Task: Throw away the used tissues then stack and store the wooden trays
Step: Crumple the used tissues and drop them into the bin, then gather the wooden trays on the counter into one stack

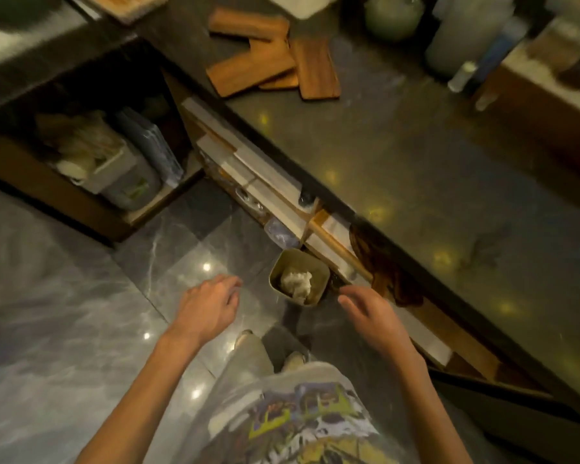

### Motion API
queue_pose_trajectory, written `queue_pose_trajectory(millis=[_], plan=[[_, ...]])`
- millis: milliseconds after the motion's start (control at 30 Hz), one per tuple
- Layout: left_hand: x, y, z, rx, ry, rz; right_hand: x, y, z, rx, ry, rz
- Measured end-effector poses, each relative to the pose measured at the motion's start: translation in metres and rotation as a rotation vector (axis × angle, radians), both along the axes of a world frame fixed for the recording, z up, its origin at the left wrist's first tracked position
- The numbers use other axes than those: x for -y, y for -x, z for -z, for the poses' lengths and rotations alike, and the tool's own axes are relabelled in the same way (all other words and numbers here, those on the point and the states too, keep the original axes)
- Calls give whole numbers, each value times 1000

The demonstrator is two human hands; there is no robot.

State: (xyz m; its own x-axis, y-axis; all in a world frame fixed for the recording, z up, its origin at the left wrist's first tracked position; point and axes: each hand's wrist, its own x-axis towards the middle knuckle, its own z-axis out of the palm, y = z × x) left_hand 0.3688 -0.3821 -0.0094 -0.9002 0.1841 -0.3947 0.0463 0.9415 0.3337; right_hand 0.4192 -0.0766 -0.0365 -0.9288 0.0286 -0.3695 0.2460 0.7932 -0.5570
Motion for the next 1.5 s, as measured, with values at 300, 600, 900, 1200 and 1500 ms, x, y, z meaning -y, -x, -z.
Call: queue_pose_trajectory(millis=[300, 600, 900, 1200, 1500], plan=[[42, 73, -67, -163, 24, -20, 34, 107, -99, -105, -15, -192], [88, 210, -132, -404, -129, 59, 98, 235, -189, -206, -20, -160], [147, 317, -126, -301, -183, 175, 177, 284, -176, -76, 235, 118], [133, 376, -83, -130, -224, 320, 184, 289, -130, -29, 315, 387], [95, 451, -62, -32, -247, 316, 129, 327, -111, -8, 315, 534]])
